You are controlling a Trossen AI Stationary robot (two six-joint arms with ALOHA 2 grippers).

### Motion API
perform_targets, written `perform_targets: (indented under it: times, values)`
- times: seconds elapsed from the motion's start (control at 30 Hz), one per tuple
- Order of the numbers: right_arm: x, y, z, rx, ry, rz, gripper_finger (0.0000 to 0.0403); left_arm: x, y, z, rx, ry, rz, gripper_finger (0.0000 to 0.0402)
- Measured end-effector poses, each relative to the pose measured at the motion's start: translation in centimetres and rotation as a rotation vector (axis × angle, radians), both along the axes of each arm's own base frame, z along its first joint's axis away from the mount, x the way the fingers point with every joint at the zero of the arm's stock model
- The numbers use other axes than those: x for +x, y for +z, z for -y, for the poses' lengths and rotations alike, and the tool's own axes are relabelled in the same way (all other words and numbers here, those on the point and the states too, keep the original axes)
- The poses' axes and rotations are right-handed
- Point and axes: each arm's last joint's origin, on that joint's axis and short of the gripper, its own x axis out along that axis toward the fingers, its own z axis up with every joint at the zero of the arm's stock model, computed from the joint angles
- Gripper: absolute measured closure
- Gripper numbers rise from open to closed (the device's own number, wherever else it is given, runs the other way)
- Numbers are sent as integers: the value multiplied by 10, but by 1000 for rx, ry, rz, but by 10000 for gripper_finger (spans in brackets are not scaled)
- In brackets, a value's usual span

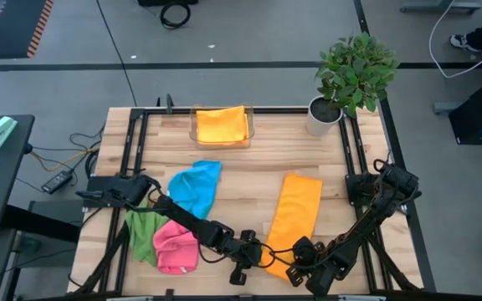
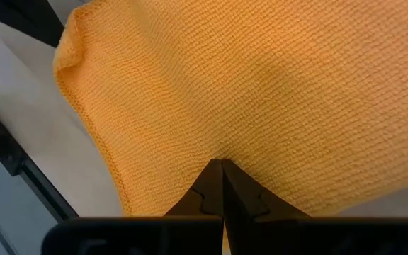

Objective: Fold microfiber towels
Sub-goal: Fold the orange microfiber towel

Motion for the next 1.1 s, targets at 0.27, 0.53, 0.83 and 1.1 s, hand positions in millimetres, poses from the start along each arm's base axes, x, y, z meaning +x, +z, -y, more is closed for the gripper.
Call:
perform_targets:
  times: [0.27, 0.53, 0.83, 1.1]
  values:
    - [1, 1, 1, -33, -21, 40, 400, 0, 0, 0, -4, 2, 2, 397]
    - [6, 15, 5, -55, -50, 137, 400, -1, 0, 3, -21, 15, -5, 396]
    - [-15, 7, -4, -33, -58, 83, 400, -2, 0, 3, -32, 28, -17, 395]
    - [-10, 6, 2, -38, -85, 84, 400, -2, 0, 3, -32, 29, -18, 393]
